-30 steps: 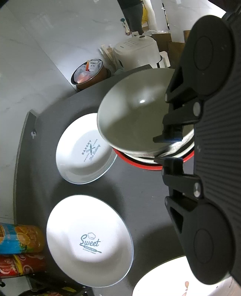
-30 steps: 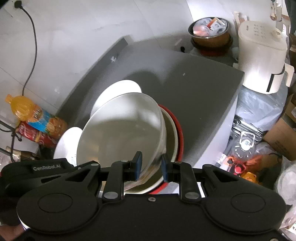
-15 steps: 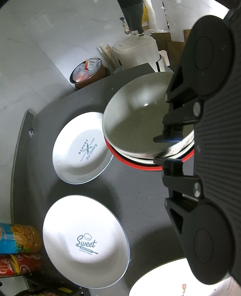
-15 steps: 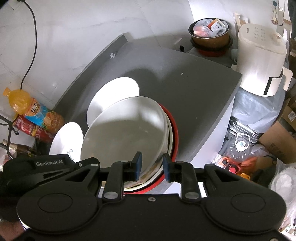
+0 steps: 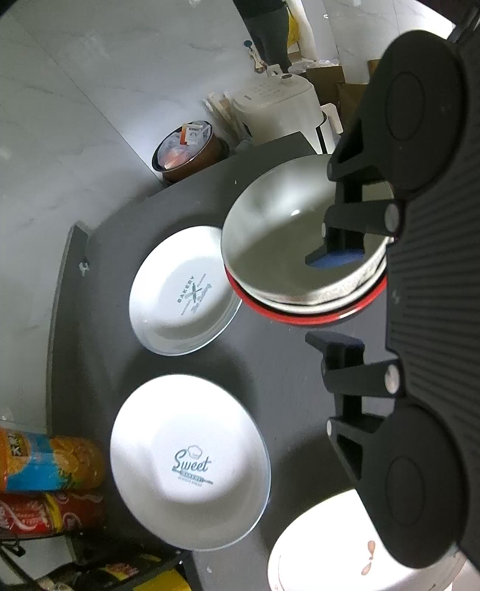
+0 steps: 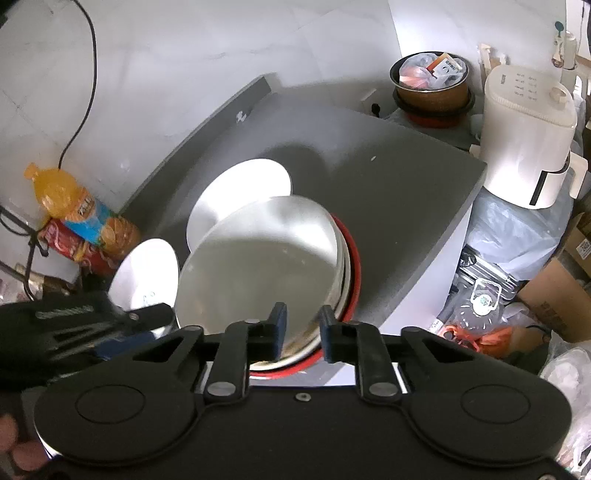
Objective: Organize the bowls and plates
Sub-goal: 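Lower the patterned bowl onto the stack, open both grippers, withdraw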
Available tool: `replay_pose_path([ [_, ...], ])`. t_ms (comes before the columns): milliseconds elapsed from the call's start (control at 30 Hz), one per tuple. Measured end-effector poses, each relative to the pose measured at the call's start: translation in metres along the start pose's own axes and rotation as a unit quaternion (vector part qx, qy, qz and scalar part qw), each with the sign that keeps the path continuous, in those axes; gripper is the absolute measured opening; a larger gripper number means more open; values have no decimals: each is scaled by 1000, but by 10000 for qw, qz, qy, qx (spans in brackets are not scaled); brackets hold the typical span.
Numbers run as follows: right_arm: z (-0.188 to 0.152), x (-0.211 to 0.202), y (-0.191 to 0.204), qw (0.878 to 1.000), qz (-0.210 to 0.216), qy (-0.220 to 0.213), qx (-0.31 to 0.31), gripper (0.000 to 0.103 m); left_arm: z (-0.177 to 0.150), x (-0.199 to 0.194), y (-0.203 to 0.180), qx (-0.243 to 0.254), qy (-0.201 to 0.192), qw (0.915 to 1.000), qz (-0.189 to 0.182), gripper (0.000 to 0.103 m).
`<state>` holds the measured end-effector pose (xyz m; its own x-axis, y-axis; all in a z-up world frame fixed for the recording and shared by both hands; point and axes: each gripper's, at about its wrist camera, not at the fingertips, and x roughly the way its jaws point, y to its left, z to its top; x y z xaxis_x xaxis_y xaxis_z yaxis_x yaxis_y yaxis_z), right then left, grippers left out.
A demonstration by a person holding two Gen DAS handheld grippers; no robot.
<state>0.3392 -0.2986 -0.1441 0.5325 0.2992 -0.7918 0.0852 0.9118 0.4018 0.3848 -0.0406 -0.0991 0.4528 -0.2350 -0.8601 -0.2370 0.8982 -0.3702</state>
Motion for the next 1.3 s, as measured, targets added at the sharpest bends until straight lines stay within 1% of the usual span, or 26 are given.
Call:
replay_pose_path([
  [100, -4, 1, -2, 10000, 10, 31, 50, 14, -4, -8, 5, 58, -43, 10000, 27, 43],
  [200, -8, 0, 0, 10000, -22, 56, -17, 13, -8, -19, 16, -10, -32, 9999, -112, 44],
  [400, -14, 1, 5, 9998, -6, 159, -101, 13, -18, -47, 39, -158, -184, 9996, -132, 49],
  [500, -18, -1, 9, 9996, 29, 240, -143, 14, -23, -60, 48, -165, -267, 9995, -78, 52],
  [600, -22, -7, 16, 9993, 94, 250, -265, 15, -30, -74, 57, -184, -431, 9989, 58, 60],
  [667, -25, -11, 21, 9988, 193, 260, -358, 19, -35, -83, 64, -207, -472, 9986, 139, 67],
  [733, -27, -15, 26, 9983, 271, 278, -438, 28, -40, -91, 69, -185, -516, 9982, 243, 70],
  [800, -30, -18, 33, 9973, 333, 274, -602, 31, -42, -97, 74, -156, -555, 9978, 332, 73],
  [867, -32, -21, 41, 9958, 402, 304, -758, 37, -46, -102, 78, -134, -568, 9975, 410, 76],
  [933, -35, -25, 49, 9941, 482, 302, -926, 49, -49, -107, 82, -159, -563, 9973, 450, 78],
  [1000, -37, -29, 57, 9918, 540, 294, -1119, 55, -54, -111, 87, -149, -584, 9968, 520, 79],
  [1133, -42, -35, 72, 9867, 684, 273, -1446, 71, -61, -113, 96, -138, -653, 9946, 790, 82],
  [1233, -45, -37, 85, 9816, 734, 263, -1741, 79, -67, -111, 108, -290, -551, 9949, 787, 82],
  [1300, -48, -37, 93, 9784, 768, 280, -1901, 80, -72, -111, 115, -360, -505, 9948, 811, 82],
])
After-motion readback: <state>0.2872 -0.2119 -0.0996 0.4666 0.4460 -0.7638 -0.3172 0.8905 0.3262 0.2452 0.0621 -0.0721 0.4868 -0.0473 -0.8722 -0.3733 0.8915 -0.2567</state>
